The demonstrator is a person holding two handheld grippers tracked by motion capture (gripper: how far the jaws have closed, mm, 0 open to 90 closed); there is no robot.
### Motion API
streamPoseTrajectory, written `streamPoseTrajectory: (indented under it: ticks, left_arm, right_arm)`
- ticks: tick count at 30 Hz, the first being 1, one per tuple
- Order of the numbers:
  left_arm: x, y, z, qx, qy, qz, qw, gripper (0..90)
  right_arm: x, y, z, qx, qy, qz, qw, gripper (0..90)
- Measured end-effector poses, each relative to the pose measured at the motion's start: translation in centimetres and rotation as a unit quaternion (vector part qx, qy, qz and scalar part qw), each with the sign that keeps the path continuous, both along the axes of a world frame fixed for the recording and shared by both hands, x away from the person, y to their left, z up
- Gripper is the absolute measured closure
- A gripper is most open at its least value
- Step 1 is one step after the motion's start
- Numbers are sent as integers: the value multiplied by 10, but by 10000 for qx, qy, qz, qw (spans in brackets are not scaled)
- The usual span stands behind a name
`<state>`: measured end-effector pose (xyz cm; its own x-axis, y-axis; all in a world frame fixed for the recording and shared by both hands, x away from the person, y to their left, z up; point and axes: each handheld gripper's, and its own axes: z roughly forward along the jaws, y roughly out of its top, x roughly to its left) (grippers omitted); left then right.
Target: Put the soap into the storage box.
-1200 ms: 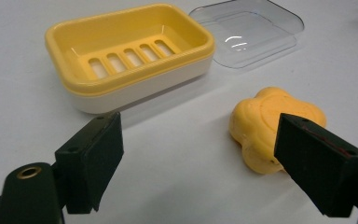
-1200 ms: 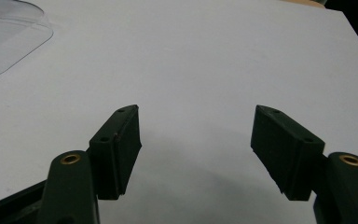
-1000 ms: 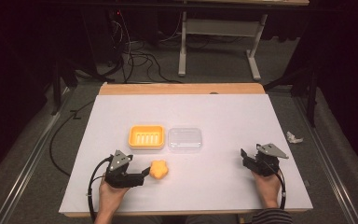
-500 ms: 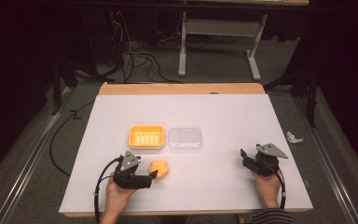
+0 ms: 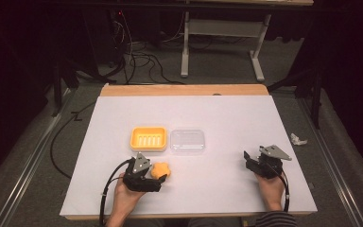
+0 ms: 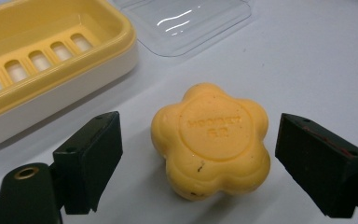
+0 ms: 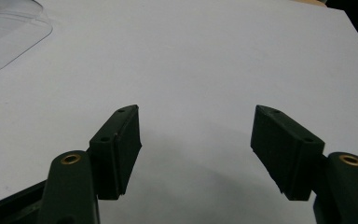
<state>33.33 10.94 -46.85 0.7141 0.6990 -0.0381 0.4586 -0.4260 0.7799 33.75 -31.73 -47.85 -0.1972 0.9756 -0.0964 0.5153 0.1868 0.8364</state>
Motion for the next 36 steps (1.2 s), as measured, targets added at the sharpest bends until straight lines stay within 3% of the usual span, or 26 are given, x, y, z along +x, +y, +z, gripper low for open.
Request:
streamPoseTrajectory:
  ticks: [14,30,33,36]
  left_arm:
    - [6,-15,-11,318,31,-26,9995,166]
    - [7,-20,-16,401,35,-31,9992,221]
    - [4,-21,-16,455,-98,-83,9989,256]
    - [6,-19,-16,394,-25,-93,9992,258]
  right_arm:
    - [0,1,0,-7,12,-3,10000,335]
    - [0,1,0,-84,6,29,10000,335]
    - [0,2,0,-88,6,17,10000,335]
    - [0,2,0,-84,4,19,10000,334]
